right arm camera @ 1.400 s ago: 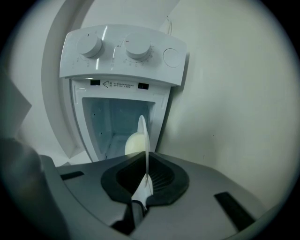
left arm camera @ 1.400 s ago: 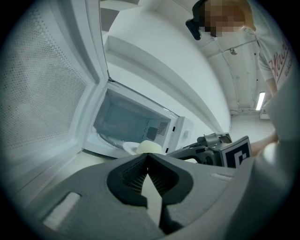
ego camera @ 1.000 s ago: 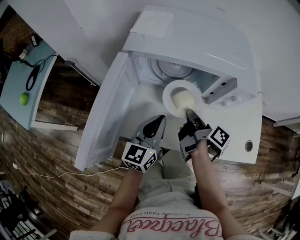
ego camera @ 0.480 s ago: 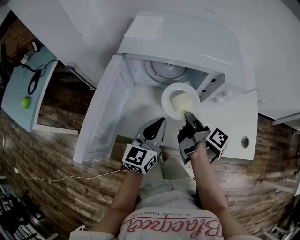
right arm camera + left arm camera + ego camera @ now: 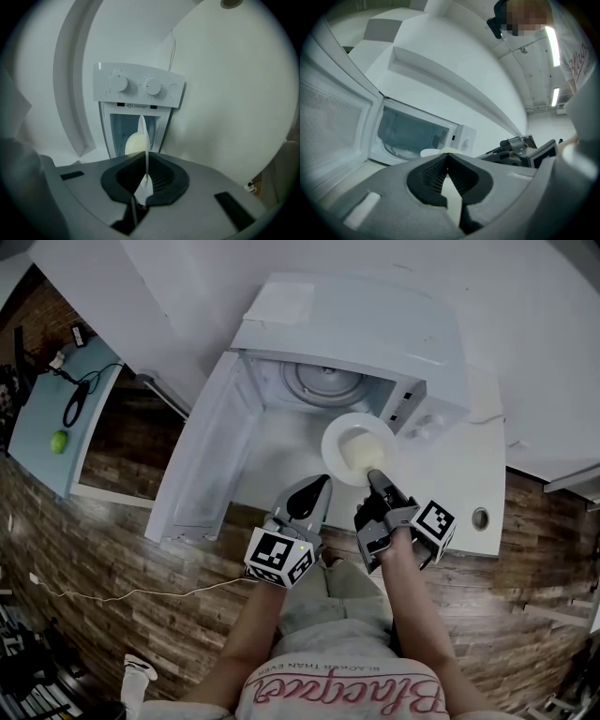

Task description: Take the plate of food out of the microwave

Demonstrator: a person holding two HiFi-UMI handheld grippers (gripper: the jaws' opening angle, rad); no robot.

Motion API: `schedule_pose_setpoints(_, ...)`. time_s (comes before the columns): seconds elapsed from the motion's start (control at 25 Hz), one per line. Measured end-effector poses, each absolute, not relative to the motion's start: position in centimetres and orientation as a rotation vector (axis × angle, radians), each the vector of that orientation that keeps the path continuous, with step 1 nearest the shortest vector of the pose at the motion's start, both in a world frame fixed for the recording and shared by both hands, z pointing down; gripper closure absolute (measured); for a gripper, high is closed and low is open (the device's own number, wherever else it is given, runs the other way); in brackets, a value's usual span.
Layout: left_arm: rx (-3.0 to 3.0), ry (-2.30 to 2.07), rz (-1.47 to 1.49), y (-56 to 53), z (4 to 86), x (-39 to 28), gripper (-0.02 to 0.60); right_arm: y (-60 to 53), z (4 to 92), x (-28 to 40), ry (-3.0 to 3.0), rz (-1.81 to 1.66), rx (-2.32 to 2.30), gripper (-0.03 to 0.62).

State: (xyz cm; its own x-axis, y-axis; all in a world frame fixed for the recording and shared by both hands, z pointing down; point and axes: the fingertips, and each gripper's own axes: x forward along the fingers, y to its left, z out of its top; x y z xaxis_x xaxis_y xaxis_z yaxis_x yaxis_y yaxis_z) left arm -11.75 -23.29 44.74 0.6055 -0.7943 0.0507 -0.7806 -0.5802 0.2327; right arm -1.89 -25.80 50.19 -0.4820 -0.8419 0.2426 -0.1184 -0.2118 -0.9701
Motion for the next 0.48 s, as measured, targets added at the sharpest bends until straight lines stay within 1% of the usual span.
schedule_pose_setpoints(0.48, 2.605, -1.347, -0.09, -20.1, 42.0, -9.9, 0.577, -22.0, 48.1, 0.1, 1.554, -1.784, -1.136, 0.574)
